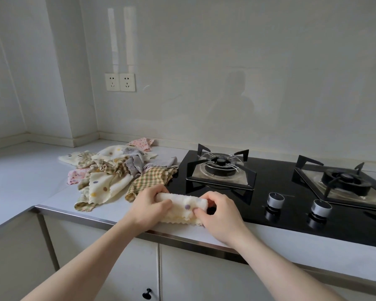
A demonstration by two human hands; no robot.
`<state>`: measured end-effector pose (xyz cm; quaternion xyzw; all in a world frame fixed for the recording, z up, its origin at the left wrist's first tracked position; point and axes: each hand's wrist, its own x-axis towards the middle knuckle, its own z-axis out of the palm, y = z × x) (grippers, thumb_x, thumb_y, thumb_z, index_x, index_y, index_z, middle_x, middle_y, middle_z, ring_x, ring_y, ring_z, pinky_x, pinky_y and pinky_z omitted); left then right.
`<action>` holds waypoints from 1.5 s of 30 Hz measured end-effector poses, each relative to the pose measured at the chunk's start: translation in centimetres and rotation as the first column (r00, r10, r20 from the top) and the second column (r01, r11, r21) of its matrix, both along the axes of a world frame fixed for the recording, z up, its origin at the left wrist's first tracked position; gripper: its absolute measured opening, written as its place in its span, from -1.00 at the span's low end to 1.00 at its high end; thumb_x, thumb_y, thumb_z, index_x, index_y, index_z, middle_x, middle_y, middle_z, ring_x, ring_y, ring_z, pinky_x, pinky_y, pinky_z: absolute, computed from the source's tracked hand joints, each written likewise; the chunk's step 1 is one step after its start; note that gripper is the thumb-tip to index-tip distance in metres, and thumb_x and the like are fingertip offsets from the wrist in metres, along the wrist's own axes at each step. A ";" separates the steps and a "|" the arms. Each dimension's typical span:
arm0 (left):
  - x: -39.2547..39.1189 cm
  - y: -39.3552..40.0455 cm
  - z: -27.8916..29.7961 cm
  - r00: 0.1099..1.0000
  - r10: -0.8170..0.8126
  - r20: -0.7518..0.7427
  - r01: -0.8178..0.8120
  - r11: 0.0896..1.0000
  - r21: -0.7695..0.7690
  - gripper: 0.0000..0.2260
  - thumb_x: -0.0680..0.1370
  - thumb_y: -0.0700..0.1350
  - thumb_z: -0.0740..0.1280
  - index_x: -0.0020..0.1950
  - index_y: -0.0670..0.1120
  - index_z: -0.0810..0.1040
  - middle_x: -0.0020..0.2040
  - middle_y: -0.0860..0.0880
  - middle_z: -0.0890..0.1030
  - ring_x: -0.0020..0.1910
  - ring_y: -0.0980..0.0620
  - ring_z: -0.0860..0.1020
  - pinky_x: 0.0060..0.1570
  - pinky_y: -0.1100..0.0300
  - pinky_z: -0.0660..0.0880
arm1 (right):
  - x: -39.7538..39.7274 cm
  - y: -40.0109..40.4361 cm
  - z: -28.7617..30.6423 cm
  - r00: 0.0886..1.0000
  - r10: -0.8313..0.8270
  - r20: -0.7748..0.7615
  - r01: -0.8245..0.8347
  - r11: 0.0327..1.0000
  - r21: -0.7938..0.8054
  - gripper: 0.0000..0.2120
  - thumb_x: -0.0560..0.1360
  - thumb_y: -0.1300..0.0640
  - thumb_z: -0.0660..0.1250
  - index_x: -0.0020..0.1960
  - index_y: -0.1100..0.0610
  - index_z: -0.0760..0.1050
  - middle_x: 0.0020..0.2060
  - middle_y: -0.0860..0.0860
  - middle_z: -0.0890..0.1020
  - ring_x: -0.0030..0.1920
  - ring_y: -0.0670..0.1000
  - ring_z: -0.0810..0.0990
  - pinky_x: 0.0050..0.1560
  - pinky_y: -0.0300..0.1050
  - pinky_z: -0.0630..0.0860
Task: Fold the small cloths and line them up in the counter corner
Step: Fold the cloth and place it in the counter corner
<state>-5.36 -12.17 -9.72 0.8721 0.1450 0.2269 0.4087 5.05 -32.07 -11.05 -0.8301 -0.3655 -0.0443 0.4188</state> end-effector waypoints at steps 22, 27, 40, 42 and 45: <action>0.4 -0.6 1.6 0.984 0.058 -0.166 -0.060 0.998 -0.007 -0.87 0.53 0.01 0.39 -0.10 0.22 0.47 -0.18 0.21 0.52 -0.17 0.14 0.51 -0.21 0.27 0.41 | 0.0 0.8 1.5 0.980 -0.137 -0.142 0.130 0.990 -0.059 -0.61 0.37 0.10 0.58 -0.13 -0.32 0.45 -0.02 -0.41 0.54 0.04 -0.31 0.51 -0.16 -0.12 0.56; 0.7 -3.1 6.9 0.921 0.127 -0.369 -0.245 0.924 -0.294 -0.88 0.53 0.05 0.33 -0.08 0.03 0.49 -0.14 -0.01 0.57 -0.10 -0.03 0.55 -0.08 0.01 0.53 | 1.1 -0.5 9.2 0.847 -0.083 -0.525 -0.035 0.977 -0.211 -0.85 0.51 0.09 0.46 -0.15 -0.12 0.53 -0.19 -0.12 0.67 -0.09 -0.09 0.64 -0.19 -0.32 0.48; -4.5 -12.4 29.2 0.961 -0.215 -0.171 0.131 0.905 -0.404 -0.78 0.61 0.01 0.40 -0.12 -0.09 0.48 -0.37 0.12 0.41 -0.37 0.17 0.34 -0.33 0.27 0.31 | -6.4 -14.0 32.4 0.763 -0.133 -0.633 0.072 0.990 -0.122 -0.93 0.57 0.03 0.41 -0.02 0.00 0.56 -0.16 -0.02 0.71 -0.20 -0.02 0.64 -0.15 -0.12 0.50; -2.4 -14.0 30.7 0.940 -0.298 -0.164 0.225 0.907 -0.357 -0.86 0.61 -0.01 0.39 -0.08 -0.04 0.54 -0.32 0.06 0.51 -0.33 0.15 0.44 -0.30 0.27 0.42 | -6.4 -16.5 33.4 0.752 -0.189 -0.631 0.169 0.981 -0.092 -0.91 0.57 0.03 0.42 0.00 0.00 0.55 -0.15 -0.04 0.72 -0.20 -0.07 0.64 -0.14 -0.09 0.53; 0.9 -17.4 33.0 0.902 -0.406 -0.147 0.342 0.880 -0.330 -0.97 0.62 -0.04 0.40 -0.01 0.10 0.59 -0.16 0.09 0.67 -0.17 0.10 0.64 -0.15 0.22 0.57 | -6.0 -20.8 34.9 0.731 -0.254 -0.633 0.288 0.956 -0.052 -0.82 0.53 -0.05 0.46 0.06 -0.01 0.55 -0.08 -0.06 0.72 -0.10 -0.07 0.68 -0.06 -0.08 0.60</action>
